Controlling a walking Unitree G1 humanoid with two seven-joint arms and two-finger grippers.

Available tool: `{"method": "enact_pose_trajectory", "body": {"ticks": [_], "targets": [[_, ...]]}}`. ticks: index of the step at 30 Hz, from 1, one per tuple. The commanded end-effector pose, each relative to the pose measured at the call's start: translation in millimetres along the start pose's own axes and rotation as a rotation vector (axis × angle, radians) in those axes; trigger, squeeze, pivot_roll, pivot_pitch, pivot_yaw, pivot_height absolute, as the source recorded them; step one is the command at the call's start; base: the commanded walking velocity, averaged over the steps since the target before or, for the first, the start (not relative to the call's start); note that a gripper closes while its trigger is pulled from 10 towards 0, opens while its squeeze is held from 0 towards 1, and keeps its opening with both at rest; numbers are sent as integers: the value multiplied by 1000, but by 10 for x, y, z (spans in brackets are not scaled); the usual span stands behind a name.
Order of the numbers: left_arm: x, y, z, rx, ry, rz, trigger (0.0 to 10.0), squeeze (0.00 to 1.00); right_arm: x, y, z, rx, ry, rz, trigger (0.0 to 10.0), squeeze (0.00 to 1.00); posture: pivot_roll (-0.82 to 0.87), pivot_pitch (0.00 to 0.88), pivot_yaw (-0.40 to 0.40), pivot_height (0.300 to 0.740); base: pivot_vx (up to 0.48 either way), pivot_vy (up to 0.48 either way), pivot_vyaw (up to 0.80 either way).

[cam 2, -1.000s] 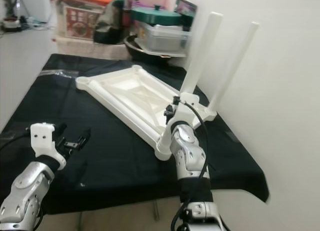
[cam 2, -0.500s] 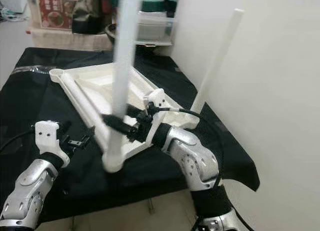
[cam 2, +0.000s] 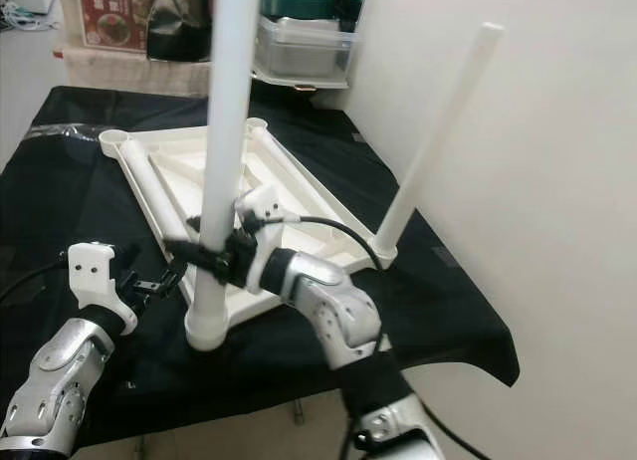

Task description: Building children table

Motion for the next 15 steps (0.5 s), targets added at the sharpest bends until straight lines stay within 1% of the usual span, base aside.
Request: {"method": "enact_pose_trajectory", "body": {"ticks": [1, 2, 3, 4, 5, 6, 7, 8, 9, 10, 11, 12, 13, 14, 15], "targets": [[-18, 4, 19, -1, -7, 7, 10000, 0, -209, -203, 594, 30, -392, -106, 0, 0, 165, 0, -194, 740, 0, 0, 0], [-18, 4, 19, -1, -7, 7, 10000, 0, -209, -203, 594, 30, -392, -106, 0, 0, 165, 0, -194, 740, 0, 0, 0], [-19, 6, 21, -2, -8, 9, 10000, 0, -332, -269, 760, 39, -558, -135, 0, 0, 154, 0, -189, 740, 0, 0, 0], [-19, 7, 25, -3, -9, 10, 10000, 0, -517, -340, 897, 43, -712, -151, 0, 0, 153, 0, -188, 740, 0, 0, 0], [-19, 8, 29, -3, -10, 11, 10000, 0, -694, -413, 970, 40, -828, -170, 0, 0, 150, 0, -187, 740, 0, 0, 0], [-19, 8, 29, -3, -10, 11, 10000, 0, -694, -413, 970, 40, -828, -170, 0, 0, 150, 0, -187, 740, 0, 0, 0], [-19, 10, 31, -4, -11, 12, 10000, 0, -809, -459, 1007, 36, -900, -182, 0, 0, 148, 0, -184, 740, 0, 0, 0], [-19, 11, 30, -4, -12, 13, 10000, 0, -819, -535, 964, 74, -886, -211, 0, 0, 144, 0, -178, 740, 0, 0, 0], [-19, 11, 30, -4, -12, 13, 10000, 0, -819, -535, 964, 74, -886, -211, 0, 0, 144, 0, -178, 740, 0, 0, 0], [-19, 12, 29, -4, -12, 13, 10000, 0, -757, -571, 891, 109, -815, -226, 8314, 0, 144, 0, -178, 740, 0, 0, 0], [-19, 12, 29, -4, -12, 13, 10000, 0, -757, -571, 891, 109, -815, -226, 8314, 0, 144, 0, -178, 740, 0, 0, 0], [-20, 13, 27, -4, -12, 13, 10000, 0, -643, -550, 787, 134, -702, -203, 10000, 0, 137, 0, -172, 740, 0, 0, 0], [-19, 13, 24, -4, -13, 12, 10000, 0, -526, -485, 655, 162, -564, -160, 10000, 0, 138, 0, -170, 740, 0, 0, 0], [-18, 13, 22, -4, -14, 12, 10000, 0, -444, -392, 556, 171, -461, -113, 10000, 1000, 138, 0, -170, 740, 0, 0, 0], [-18, 13, 22, -4, -14, 12, 10000, 0, -444, -392, 556, 171, -461, -113, 10000, 1000, 138, 0, -170, 740, 0, 0, 0]]}}
Point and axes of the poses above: a point about 5 cm out from each wrist's last joint towards the gripper, its own x axis pointing out of the wrist towards the gripper, its own y axis along the axis of the wrist's last joint, z = x × y, the point moved 3 cm from there along x, pointing out of the wrist towards the gripper, and after that the axes turned 1 degree about -x, right-handed, at the moved point
